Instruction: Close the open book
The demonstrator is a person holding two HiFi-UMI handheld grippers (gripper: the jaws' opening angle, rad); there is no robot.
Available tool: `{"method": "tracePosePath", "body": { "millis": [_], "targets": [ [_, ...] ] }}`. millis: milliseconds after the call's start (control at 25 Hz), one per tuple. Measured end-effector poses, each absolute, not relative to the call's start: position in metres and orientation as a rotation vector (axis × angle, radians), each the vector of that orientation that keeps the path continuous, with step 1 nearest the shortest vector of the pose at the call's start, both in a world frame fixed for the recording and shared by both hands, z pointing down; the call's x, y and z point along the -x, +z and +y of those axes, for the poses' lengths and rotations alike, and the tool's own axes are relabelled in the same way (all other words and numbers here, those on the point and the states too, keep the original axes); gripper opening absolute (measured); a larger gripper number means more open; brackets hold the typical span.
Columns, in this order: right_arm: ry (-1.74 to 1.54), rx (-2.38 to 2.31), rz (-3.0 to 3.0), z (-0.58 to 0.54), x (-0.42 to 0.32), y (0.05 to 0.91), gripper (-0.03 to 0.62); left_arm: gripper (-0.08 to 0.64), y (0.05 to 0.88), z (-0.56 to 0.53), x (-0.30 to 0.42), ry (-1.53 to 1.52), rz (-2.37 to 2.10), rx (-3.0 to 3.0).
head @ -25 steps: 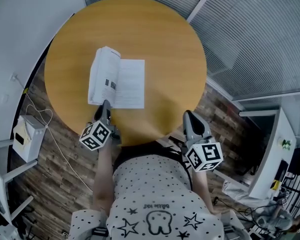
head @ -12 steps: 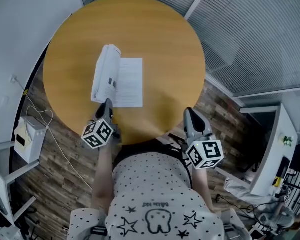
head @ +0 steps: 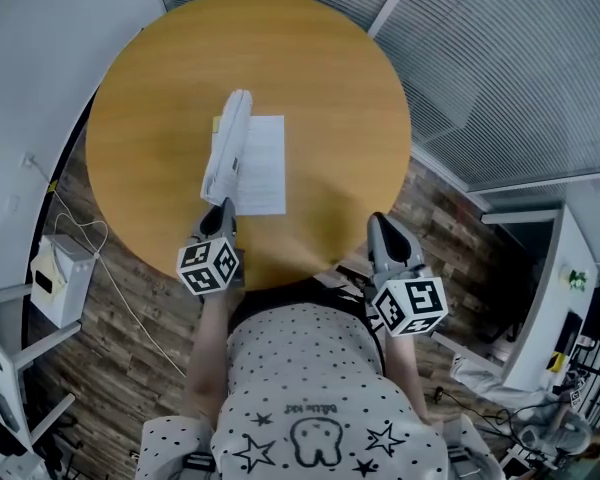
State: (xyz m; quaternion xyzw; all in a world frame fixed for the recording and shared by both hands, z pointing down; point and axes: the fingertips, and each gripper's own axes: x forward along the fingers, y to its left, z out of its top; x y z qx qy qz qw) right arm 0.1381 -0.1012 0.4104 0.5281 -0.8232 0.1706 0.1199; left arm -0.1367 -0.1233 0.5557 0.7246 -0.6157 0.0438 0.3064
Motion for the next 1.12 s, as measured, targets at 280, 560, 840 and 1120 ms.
{"method": "tracePosePath", "body": {
  "millis": [280, 560, 840, 1120],
  "targets": [
    [0.508, -1.563, -2.394, -0.102, -0.142, 0.412, 0.005, 0.035, 0.564, -0.126, 0.120, 0.244, -1.582, -1.991],
    [0.513, -1.584, -2.382, -0.103, -0.145, 0.413, 0.005, 0.035, 0.574, -0.127, 0.106, 0.377, -1.543, -2.058],
    [0.520, -1.588, -2.376, -0.103, -0.149, 0.414, 0.005, 0.035, 0.577, -0.128, 0.094, 0.568, -1.522, -2.159],
    [0.520, -1.590, -2.375, -0.104, -0.150, 0.411, 0.005, 0.035, 0.579, -0.128, 0.086, 0.695, -1.491, -2.212]
  ]
}}
